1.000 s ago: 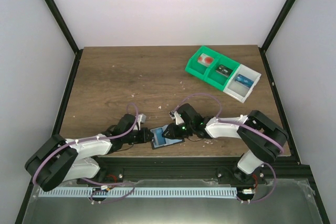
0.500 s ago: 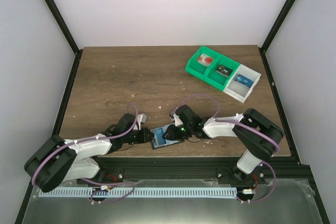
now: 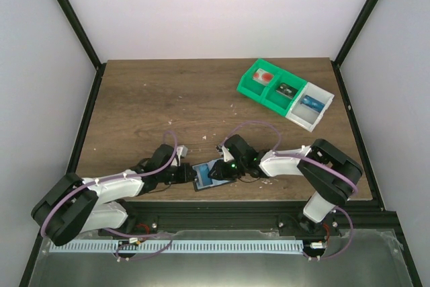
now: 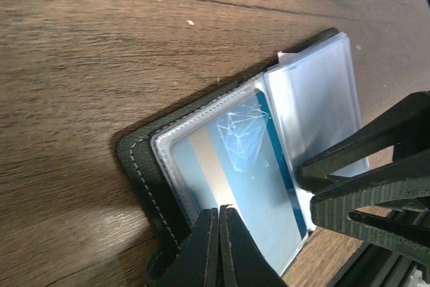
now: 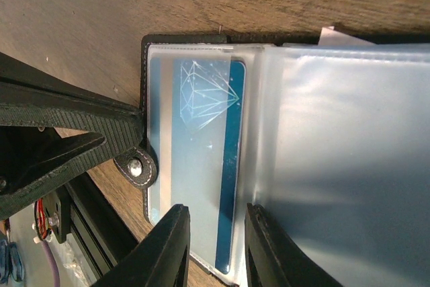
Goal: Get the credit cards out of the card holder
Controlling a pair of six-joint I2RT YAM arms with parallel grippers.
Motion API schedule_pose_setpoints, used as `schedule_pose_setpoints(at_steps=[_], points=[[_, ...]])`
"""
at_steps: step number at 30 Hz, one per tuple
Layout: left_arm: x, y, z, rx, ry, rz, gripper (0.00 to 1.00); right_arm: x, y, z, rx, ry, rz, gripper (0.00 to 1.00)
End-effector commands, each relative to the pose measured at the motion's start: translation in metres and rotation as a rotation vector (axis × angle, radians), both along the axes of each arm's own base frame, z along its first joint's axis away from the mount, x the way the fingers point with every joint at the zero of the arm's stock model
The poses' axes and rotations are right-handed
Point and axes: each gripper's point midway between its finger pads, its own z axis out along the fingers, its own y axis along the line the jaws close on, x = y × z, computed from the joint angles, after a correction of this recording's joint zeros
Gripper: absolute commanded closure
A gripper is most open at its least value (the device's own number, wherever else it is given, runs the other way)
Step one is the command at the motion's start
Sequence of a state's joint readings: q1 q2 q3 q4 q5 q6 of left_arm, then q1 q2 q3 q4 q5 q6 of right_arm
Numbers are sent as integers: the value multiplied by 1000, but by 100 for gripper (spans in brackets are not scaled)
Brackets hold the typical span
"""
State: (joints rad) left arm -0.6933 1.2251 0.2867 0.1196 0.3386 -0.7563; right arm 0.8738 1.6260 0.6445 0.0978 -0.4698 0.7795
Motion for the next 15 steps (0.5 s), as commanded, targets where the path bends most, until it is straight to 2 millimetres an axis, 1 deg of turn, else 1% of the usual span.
schedule_pose_setpoints(at_steps=[1,6,15], points=[[2,6,-6,48,4,10,100,1,3,-3,-19,-5,0,75],[3,9,-10,74,7,17,100,1,2,-3,-24,-9,-7,75],[1,8,-17,75,28,12,100,1,3,-8,-34,0,-15,75]])
